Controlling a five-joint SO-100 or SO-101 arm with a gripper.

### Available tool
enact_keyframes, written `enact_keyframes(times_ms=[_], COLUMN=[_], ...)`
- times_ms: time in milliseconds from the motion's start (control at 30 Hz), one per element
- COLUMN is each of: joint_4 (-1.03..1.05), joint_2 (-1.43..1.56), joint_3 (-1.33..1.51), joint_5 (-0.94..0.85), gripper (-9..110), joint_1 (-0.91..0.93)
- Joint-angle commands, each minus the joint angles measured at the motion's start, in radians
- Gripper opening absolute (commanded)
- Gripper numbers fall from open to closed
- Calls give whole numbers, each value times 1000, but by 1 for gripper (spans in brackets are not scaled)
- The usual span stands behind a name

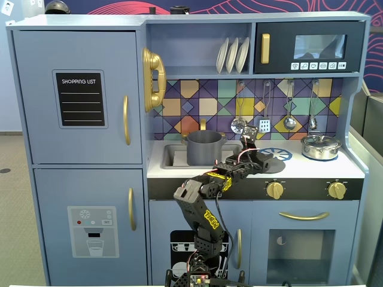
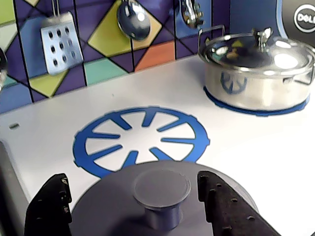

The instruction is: Pick up the lid from the counter and put it on the gray recipient

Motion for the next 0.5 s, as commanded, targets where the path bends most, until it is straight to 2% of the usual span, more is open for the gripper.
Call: enact_keyframes(times_ms=[0, 467], joint_4=[-5, -106], joint_2=[-29, -184], joint_3=[-84, -147], joint_5=[-9, -18], gripper=[25, 24], joint_1=[15, 32])
